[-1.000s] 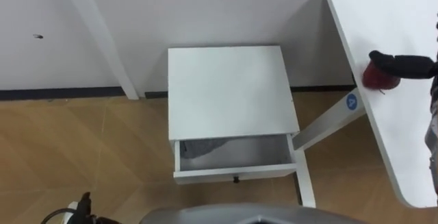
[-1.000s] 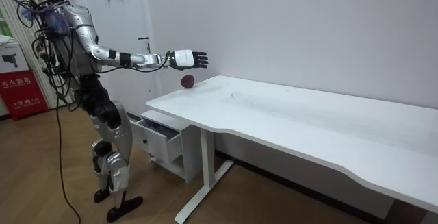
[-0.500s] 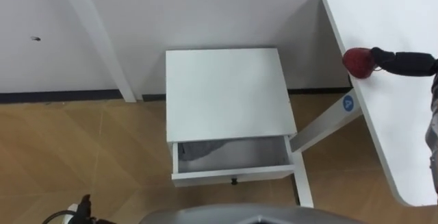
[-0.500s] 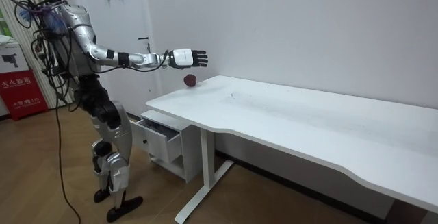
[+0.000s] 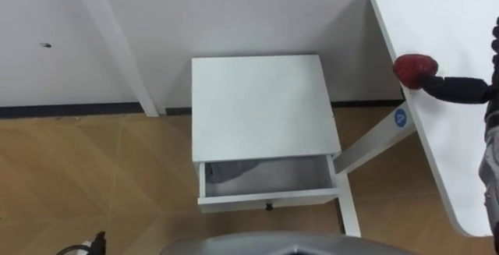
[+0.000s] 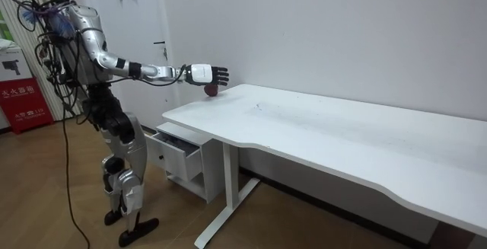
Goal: Put apple and close drawer
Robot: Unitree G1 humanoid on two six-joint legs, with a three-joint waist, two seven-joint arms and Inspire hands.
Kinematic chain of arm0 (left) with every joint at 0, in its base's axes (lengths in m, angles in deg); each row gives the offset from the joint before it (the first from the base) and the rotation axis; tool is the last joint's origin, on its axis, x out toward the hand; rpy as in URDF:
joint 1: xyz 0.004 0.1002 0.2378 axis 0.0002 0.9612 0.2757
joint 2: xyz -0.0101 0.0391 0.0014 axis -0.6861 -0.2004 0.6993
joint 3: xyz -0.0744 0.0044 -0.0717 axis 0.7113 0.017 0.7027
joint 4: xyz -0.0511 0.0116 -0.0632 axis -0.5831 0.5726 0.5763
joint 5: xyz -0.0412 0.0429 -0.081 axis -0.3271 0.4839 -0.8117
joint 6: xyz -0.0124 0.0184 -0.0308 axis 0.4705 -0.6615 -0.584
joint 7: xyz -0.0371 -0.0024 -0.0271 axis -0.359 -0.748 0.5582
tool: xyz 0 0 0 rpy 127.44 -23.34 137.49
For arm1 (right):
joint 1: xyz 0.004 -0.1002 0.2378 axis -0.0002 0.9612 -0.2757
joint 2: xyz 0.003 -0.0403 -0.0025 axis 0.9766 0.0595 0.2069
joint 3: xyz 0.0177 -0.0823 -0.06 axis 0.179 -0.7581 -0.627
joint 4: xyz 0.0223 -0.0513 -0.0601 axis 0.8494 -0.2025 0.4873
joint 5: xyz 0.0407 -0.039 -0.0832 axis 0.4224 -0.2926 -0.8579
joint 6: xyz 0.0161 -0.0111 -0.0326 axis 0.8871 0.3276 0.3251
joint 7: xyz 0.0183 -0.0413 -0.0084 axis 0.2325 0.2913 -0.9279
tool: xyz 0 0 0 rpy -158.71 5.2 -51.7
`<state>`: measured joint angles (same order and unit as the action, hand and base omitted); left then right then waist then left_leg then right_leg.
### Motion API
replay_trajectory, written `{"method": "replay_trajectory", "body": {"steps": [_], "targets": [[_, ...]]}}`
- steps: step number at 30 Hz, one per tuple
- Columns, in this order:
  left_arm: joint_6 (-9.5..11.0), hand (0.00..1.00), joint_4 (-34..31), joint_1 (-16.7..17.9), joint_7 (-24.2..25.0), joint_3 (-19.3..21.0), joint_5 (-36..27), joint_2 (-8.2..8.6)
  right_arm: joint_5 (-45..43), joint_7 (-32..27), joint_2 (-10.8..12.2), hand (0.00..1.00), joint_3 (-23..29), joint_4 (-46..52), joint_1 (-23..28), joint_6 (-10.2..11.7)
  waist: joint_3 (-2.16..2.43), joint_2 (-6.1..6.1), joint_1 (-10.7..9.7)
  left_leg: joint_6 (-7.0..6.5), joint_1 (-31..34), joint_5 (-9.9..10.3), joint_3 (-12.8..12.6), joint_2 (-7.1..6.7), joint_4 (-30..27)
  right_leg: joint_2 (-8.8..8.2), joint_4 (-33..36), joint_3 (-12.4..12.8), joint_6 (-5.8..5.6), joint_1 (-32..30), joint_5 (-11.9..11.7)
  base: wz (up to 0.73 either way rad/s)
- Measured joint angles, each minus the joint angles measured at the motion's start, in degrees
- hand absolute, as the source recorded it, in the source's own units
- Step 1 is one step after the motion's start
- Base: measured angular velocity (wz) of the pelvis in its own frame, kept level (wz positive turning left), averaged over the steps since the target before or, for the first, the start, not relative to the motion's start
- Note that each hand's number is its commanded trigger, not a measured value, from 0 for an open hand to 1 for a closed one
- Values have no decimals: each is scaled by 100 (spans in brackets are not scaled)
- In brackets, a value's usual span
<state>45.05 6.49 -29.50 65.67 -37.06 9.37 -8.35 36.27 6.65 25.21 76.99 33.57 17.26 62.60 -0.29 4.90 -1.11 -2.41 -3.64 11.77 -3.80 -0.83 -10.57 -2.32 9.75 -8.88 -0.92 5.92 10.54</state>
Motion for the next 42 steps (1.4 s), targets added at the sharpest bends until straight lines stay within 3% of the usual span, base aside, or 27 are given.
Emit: {"method": "replay_trajectory", "body": {"steps": [7, 19, 25, 26, 27, 33, 36, 42], "targets": [[0, 0, 32, 5, 15, 0, 3, -1, 18, 1, 3, 0, -200, -106, 0, -3, -2, 26, 47, 0, 3, 0, -5, -2, 4, -3, -2, -2, 0, -6, 0, 0], [0, 0, 55, -28, 256, 12, 8, -8, -227, 332, 7, 0, -282, -124, 73, -3, 14, -39, 172, 0, 17, 0, -2, -3, -16, -6, 6, -5, 0, -8, 0, 0], [0, 0, 56, -26, 260, 16, 52, -14, -203, 336, 7, 0, -280, -134, 30, -4, 4, 19, 165, 0, 79, 0, 64, -8, -44, -15, 6, -122, 0, -13, 0, 6], [0, 0, 56, -27, 262, 15, 61, -15, -199, 331, 7, 74, -280, -165, -22, -3, -2, 40, 147, 0, 106, 0, 89, -12, -88, -19, 3, -156, 0, -13, 0, 12], [0, 0, 56, -25, 266, 15, 64, -15, -181, 330, 6, 100, -279, -223, -71, 4, -4, 49, 153, 0, 112, 0, 96, -12, -97, -21, 3, -168, 0, -12, 0, 9], [4, 0, 47, 31, 393, 43, 85, -37, -173, 314, -102, 100, -215, -1464, -864, 0, 12, 89, 167, -2, 122, -1, 219, -46, -115, -45, 6, -244, -1, 5, 0, 6], [2, 0, 52, 39, 387, 48, 84, -47, -177, 316, -128, 100, -216, -1835, -1038, 0, 25, 112, 168, -6, 99, -5, 266, -81, -118, -51, -1, -286, -2, 28, 1, 10], [1, 0, 66, 63, 369, 47, 83, -61, -187, 332, -164, 100, -213, -2348, -1284, -3, 4, 178, 187, -10, 84, -9, 392, -84, -125, -66, -17, -404, -2, 95, 1, 8]]}}
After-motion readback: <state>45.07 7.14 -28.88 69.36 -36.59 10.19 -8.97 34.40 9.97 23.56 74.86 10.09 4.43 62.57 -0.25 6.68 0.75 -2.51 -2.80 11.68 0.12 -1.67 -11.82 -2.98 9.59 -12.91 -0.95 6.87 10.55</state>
